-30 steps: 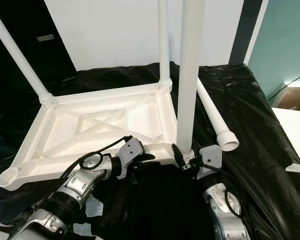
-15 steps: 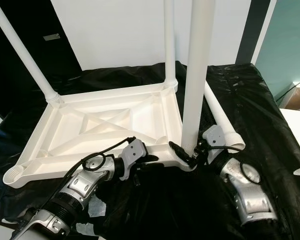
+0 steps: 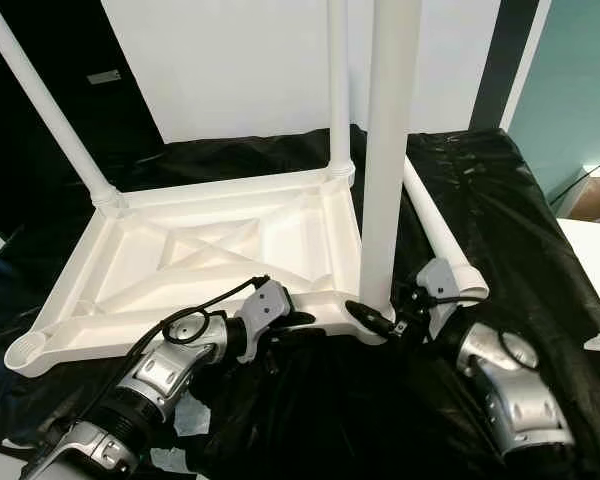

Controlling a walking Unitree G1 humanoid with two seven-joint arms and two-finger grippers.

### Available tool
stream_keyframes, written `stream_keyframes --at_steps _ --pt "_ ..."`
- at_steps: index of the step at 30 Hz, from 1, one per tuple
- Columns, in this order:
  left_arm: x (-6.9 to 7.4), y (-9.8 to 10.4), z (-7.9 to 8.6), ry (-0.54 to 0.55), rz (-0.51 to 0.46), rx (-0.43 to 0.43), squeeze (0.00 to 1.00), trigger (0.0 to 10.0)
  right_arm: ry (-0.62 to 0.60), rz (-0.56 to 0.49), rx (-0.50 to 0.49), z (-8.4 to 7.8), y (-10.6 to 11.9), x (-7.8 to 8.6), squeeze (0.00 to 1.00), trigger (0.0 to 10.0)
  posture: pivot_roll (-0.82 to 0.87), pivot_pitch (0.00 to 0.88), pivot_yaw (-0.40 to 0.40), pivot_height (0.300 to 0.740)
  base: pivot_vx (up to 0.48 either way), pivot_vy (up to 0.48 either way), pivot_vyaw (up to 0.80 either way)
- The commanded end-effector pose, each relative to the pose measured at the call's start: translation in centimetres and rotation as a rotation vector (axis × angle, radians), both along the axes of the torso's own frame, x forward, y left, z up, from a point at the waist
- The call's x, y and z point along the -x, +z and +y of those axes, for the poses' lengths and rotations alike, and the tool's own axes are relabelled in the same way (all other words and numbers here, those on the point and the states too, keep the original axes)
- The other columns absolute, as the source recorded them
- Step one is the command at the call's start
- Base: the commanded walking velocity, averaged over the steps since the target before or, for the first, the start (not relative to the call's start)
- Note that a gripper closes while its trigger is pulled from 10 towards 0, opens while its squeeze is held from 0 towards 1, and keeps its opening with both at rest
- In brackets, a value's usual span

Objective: Building children table

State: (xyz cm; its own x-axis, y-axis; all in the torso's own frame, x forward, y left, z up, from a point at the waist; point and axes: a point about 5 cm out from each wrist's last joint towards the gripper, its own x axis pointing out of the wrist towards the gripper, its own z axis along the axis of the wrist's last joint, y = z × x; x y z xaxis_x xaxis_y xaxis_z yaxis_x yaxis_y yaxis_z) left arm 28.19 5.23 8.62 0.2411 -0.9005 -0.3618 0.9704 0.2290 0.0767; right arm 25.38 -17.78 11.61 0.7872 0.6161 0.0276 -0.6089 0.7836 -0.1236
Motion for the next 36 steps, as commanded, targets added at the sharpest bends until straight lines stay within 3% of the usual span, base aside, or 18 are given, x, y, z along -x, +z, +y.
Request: stream_keyframes --at_steps 1,2,6,11,15,16,17,18,19,21,25,26,31,34,35,36 --pt "1.7 -3.4 0.5 -0.049 0.142 -0.118 0.00 10.0 -0.184 -0.031 -0.069 1.5 -0.6 -0.1 0.00 0.0 -0.05 0.000 0.101 0.740 0.000 0.000 0.00" --pt "1.7 -3.4 0.5 -0.049 0.142 -0.118 0.00 10.0 -0.184 -0.031 -0.069 1.5 -0.6 -0.1 0.00 0.0 -0.05 0.000 0.101 0.740 0.000 0.000 0.00" --pt "1.7 -3.4 0.6 -0.061 0.148 -0.124 0.00 10.0 -0.482 -0.082 -0.119 1.6 -0.9 -0.2 0.00 0.0 -0.06 0.000 0.112 0.740 0.000 0.000 0.00" --pt "1.7 -3.4 0.7 -0.067 0.145 -0.132 0.00 10.0 -0.553 -0.093 -0.108 1.3 -1.0 0.0 0.00 0.0 -0.06 0.000 0.118 0.740 0.000 0.000 0.00" --pt "1.6 -3.4 0.6 -0.068 0.145 -0.132 0.00 10.0 -0.517 -0.095 -0.093 1.7 -1.0 0.0 0.00 0.0 -0.07 0.000 0.120 0.740 0.000 0.000 0.00" --pt "1.6 -3.4 0.5 -0.069 0.145 -0.130 0.00 10.0 -0.491 -0.099 -0.077 2.0 -1.0 -0.1 0.00 10.0 -0.08 0.000 0.121 0.740 0.000 0.000 0.00" --pt "1.6 -3.3 0.5 -0.069 0.145 -0.129 0.00 10.0 -0.466 -0.101 -0.065 2.4 -1.0 -0.1 0.00 10.0 -0.08 0.000 0.121 0.740 0.000 0.000 0.00" --pt "1.5 -3.3 0.4 -0.068 0.146 -0.126 0.00 10.0 -0.394 -0.106 -0.078 2.8 -0.9 -0.2 1.00 10.0 -0.08 0.000 0.123 0.740 0.000 0.000 0.00" --pt "1.5 -3.3 0.4 -0.068 0.146 -0.126 0.00 10.0 -0.394 -0.106 -0.078 2.8 -0.9 -0.2 1.00 10.0 -0.08 0.000 0.123 0.740 0.000 0.000 0.00" --pt "1.5 -3.3 0.3 -0.066 0.150 -0.120 0.00 10.0 -0.257 -0.098 -0.067 3.1 -0.6 -0.4 1.00 10.0 -0.08 0.000 0.123 0.740 0.000 0.000 0.00" --pt "1.7 -3.3 0.3 -0.067 0.155 -0.116 0.00 10.0 -0.205 -0.099 -0.018 2.4 -0.2 -1.0 1.00 10.0 -0.08 0.000 0.118 0.740 0.000 0.000 0.00" --pt "1.8 -3.5 0.3 -0.065 0.158 -0.116 0.00 10.0 -0.114 -0.109 0.029 1.4 0.9 -1.8 0.00 10.0 -0.08 0.000 0.107 0.740 0.000 0.000 0.00" --pt "1.7 -3.7 0.3 -0.056 0.158 -0.116 0.00 10.0 -0.002 -0.081 0.071 0.6 1.5 -2.1 0.00 10.0 -0.08 0.000 0.100 0.740 0.000 0.000 0.00" --pt "1.5 -3.5 0.2 -0.050 0.150 -0.111 0.00 10.0 0.179 0.009 0.160 0.0 0.9 -1.8 0.00 10.0 -0.08 0.000 0.094 0.740 0.000 0.000 0.00" --pt "1.5 -3.5 0.2 -0.050 0.147 -0.111 0.00 10.0 0.230 0.040 0.171 -0.2 0.8 -1.6 0.00 1.7 -0.08 0.000 0.091 0.740 0.000 0.000 0.00" --pt "1.4 -3.4 0.1 -0.049 0.146 -0.111 0.00 10.0 0.260 0.058 0.172 -0.3 0.7 -1.5 0.00 1.7 -0.08 0.000 0.090 0.740 0.000 0.000 0.00"
